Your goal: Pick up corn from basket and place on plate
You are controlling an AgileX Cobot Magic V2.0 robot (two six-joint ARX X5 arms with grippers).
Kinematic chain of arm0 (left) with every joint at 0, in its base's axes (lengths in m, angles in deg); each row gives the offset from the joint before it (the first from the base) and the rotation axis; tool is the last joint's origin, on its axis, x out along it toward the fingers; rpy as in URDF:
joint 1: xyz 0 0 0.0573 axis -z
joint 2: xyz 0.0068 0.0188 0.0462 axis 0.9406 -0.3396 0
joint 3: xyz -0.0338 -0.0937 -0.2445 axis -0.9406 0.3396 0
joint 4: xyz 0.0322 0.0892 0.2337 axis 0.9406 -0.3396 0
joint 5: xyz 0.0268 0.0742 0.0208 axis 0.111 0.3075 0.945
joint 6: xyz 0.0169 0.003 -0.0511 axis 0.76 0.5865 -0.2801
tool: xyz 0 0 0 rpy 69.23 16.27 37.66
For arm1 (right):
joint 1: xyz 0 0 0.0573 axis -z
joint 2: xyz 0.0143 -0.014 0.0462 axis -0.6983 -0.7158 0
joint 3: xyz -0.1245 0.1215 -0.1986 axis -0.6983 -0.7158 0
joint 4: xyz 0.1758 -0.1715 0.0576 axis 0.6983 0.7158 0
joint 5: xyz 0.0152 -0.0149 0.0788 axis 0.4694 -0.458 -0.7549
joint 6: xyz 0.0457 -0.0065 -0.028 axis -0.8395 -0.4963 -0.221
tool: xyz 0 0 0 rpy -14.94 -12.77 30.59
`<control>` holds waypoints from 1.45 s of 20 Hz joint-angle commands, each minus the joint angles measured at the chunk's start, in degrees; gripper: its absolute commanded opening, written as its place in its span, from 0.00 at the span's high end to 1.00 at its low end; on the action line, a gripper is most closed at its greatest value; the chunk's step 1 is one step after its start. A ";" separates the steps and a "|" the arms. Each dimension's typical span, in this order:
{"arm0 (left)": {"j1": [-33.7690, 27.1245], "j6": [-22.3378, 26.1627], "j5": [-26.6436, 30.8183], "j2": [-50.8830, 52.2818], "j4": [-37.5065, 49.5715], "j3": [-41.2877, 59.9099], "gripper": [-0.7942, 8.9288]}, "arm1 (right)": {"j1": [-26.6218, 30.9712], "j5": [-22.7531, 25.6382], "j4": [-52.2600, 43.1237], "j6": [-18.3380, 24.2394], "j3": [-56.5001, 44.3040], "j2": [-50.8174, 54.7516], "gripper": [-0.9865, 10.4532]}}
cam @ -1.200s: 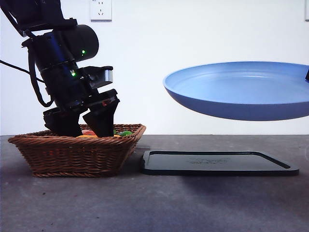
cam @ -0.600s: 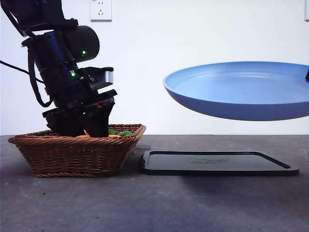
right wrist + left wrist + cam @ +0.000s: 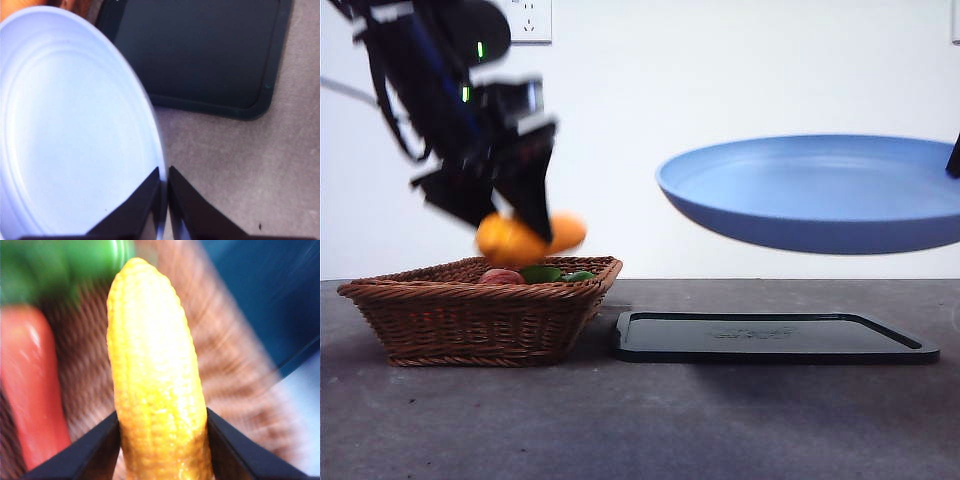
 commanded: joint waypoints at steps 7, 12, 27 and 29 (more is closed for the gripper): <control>5.68 -4.52 -15.76 4.96 -0.15 -3.45 0.70 | -0.13 -3.39 -8.90 -5.14 0.96 -16.20 0.91; 13.66 -2.32 -15.12 3.04 1.36 -3.45 0.69 | -0.20 -7.67 -13.38 -7.52 0.96 -21.11 0.91; 21.18 2.12 -9.33 -5.07 0.55 -3.45 0.56 | -0.20 -10.84 -13.99 -7.06 1.22 -21.07 0.91; 21.18 1.62 -9.33 -4.96 0.26 -3.45 0.56 | -0.20 -10.78 -13.99 -7.04 1.22 -21.07 0.91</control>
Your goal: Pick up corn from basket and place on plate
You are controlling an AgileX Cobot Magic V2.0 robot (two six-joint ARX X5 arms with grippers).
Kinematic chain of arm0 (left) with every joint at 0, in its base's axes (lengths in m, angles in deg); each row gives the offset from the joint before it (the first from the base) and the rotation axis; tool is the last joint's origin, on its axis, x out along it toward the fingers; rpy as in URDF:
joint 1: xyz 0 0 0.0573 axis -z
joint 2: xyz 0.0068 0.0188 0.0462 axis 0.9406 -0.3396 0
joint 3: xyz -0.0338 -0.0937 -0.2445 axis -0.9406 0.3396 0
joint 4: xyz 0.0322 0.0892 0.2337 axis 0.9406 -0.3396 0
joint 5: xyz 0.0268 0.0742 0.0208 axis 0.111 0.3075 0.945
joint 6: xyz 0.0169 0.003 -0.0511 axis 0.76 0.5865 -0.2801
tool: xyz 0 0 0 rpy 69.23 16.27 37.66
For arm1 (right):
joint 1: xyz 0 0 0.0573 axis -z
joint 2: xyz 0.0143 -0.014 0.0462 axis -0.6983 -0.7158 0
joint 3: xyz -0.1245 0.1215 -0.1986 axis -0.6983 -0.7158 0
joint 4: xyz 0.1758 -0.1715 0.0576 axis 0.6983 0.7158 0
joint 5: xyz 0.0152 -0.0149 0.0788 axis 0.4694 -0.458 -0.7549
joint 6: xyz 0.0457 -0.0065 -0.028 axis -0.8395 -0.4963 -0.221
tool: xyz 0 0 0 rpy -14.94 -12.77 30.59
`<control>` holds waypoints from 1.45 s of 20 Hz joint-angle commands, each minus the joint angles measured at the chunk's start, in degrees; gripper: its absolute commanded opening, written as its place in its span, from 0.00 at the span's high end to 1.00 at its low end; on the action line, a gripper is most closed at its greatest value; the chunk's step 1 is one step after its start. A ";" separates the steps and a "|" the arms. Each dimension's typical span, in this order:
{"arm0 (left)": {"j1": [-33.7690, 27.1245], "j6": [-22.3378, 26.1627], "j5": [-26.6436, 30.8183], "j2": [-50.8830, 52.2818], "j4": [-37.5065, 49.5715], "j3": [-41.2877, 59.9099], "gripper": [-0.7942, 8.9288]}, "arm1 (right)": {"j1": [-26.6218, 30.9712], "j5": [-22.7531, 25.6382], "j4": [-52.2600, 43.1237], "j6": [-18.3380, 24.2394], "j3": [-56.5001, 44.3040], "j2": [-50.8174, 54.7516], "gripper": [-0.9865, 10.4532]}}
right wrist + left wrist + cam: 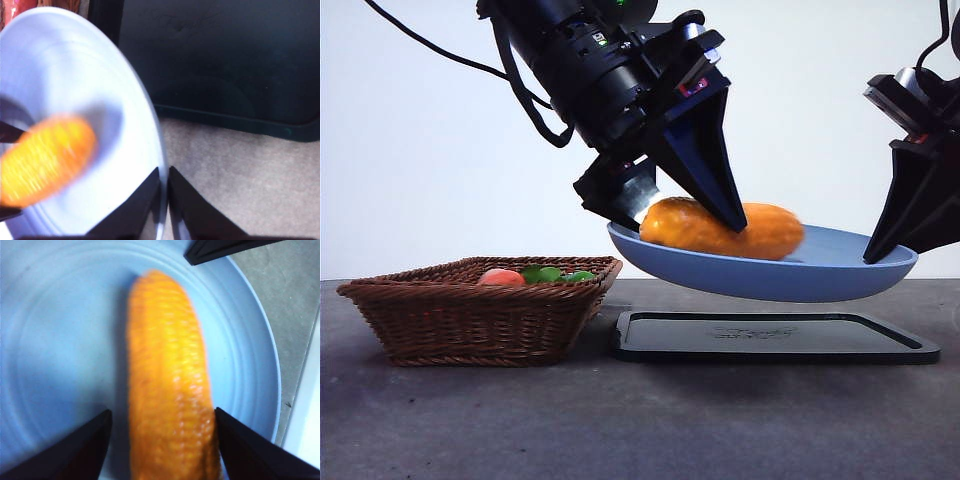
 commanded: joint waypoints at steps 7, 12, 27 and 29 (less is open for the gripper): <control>0.37 0.02 0.17 0.81 -5.51 -6.38 0.56 | -0.17 1.14 -0.98 0.61 1.22 -0.55 0.91; -0.44 1.09 0.22 0.81 -11.34 -14.23 0.56 | -0.02 1.95 -3.26 0.15 1.22 -0.57 0.91; -6.86 0.87 0.17 1.55 -21.29 -23.30 0.56 | 3.54 3.28 -1.18 0.26 22.38 -27.50 0.91; -6.86 0.87 0.20 1.55 -21.73 -23.28 0.56 | 3.54 3.30 -1.22 0.28 24.41 -30.42 0.91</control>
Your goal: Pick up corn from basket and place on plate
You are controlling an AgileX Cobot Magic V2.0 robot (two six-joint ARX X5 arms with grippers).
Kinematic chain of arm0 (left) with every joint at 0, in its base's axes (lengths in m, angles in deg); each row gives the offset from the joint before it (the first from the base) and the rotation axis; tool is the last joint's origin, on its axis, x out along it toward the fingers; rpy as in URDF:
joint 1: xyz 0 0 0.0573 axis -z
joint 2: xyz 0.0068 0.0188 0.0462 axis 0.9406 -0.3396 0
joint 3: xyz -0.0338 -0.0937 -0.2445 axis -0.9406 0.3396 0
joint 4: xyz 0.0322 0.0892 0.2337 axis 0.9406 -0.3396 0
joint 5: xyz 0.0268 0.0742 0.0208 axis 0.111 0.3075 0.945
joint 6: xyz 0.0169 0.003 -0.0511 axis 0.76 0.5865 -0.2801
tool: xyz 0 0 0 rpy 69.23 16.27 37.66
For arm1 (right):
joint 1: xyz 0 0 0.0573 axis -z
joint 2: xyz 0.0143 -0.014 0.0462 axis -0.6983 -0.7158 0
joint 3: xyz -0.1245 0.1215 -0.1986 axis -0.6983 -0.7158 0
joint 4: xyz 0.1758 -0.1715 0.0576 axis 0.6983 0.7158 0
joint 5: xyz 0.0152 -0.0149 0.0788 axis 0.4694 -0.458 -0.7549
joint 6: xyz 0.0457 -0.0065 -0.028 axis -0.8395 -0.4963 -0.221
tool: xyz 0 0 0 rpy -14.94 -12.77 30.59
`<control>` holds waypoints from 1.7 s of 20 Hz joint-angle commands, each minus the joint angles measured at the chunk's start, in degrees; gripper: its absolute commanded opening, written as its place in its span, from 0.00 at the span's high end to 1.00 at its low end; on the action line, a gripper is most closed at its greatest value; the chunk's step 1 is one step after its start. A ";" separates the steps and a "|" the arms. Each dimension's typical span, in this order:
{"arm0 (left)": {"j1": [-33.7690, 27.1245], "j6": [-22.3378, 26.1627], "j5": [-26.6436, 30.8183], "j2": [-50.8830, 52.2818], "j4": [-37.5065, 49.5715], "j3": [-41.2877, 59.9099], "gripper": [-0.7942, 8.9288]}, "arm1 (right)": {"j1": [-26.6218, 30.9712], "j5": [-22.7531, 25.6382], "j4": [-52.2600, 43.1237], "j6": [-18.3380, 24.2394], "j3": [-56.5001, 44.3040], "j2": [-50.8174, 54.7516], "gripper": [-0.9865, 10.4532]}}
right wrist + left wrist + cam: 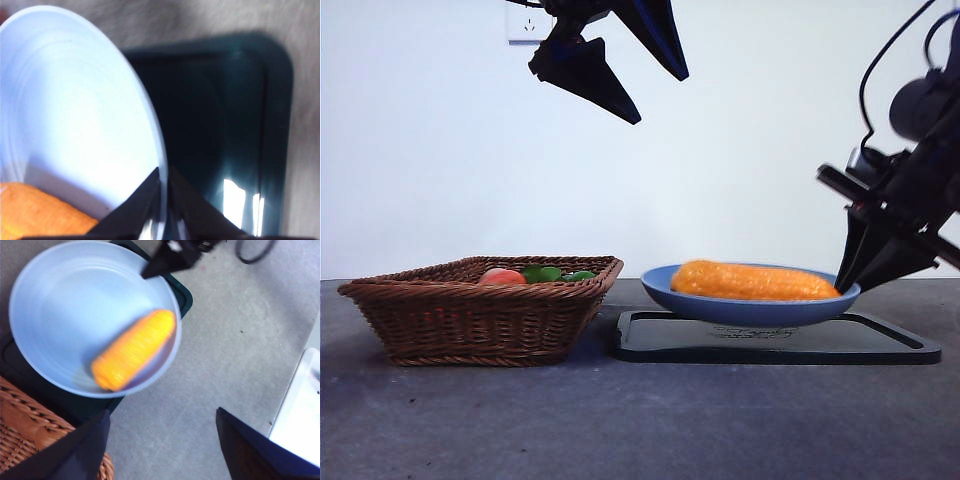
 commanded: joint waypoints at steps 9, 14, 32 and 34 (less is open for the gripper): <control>0.35 0.70 -0.02 0.04 0.00 -1.62 0.56 | -0.26 0.28 -0.63 0.90 2.95 -4.98 0.90; 0.35 0.72 -0.02 0.04 -0.07 -1.62 0.56 | -0.37 1.88 -0.17 0.90 2.97 -4.96 0.78; 0.24 0.70 -0.02 0.04 -0.26 -1.62 0.57 | -8.94 7.19 25.70 10.82 2.91 33.88 0.75; 0.24 0.72 -0.04 0.04 -0.48 -1.62 0.57 | -12.59 9.77 25.81 10.75 1.03 37.07 0.75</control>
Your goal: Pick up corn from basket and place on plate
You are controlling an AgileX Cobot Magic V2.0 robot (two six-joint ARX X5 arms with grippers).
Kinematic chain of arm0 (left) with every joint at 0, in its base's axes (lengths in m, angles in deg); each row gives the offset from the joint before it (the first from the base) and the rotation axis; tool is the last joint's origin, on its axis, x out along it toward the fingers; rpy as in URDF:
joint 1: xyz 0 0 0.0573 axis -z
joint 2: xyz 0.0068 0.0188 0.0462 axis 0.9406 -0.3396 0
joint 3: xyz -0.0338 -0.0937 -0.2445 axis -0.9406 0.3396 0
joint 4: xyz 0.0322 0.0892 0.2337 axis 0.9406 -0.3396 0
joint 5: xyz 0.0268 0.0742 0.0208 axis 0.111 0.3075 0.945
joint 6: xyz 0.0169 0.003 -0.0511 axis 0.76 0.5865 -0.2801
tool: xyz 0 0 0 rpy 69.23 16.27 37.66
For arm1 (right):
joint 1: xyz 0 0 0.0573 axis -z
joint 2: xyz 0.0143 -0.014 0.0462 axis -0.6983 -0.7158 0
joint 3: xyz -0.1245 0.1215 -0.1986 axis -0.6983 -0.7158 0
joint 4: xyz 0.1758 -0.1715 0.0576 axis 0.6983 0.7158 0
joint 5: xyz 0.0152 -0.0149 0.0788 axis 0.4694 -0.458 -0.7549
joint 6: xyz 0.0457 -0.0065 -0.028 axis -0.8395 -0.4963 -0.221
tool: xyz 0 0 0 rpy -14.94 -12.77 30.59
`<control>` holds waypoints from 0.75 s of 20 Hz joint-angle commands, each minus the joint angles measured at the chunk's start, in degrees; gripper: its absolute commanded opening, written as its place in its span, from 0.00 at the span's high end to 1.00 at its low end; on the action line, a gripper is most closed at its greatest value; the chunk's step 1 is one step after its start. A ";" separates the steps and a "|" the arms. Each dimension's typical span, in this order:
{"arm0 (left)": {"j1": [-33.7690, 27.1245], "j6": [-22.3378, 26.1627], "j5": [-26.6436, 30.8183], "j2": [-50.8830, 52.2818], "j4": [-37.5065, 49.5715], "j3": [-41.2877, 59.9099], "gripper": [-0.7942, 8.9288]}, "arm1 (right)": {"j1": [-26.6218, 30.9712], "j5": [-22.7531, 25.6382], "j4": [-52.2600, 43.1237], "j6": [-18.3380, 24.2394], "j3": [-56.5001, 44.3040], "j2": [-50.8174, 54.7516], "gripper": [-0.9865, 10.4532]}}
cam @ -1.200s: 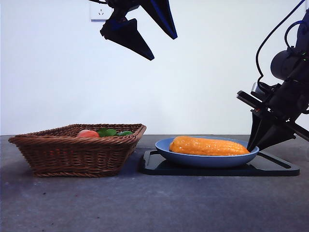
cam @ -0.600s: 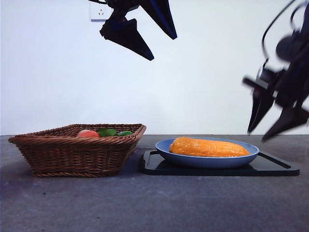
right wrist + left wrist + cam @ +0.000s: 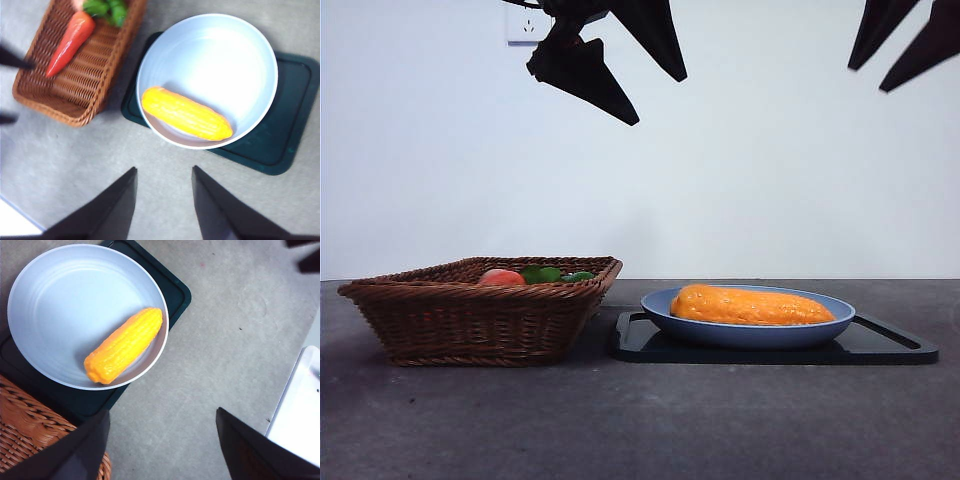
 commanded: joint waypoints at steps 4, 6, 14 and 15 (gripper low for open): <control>0.26 0.70 -0.02 0.02 -1.51 -1.62 0.64 | -8.15 2.86 -0.70 0.15 -6.38 3.93 0.79; 0.26 0.72 -0.02 0.02 -1.86 -1.62 0.71 | -9.84 2.82 -2.16 0.09 -9.44 4.26 0.83; 0.26 0.74 -0.02 0.02 -3.58 -1.62 0.91 | -11.74 2.23 -8.48 -1.42 -17.05 4.26 0.91; 0.26 0.74 -0.02 0.02 -3.50 -1.62 0.91 | -11.74 2.23 -8.50 -1.68 -17.07 4.26 0.91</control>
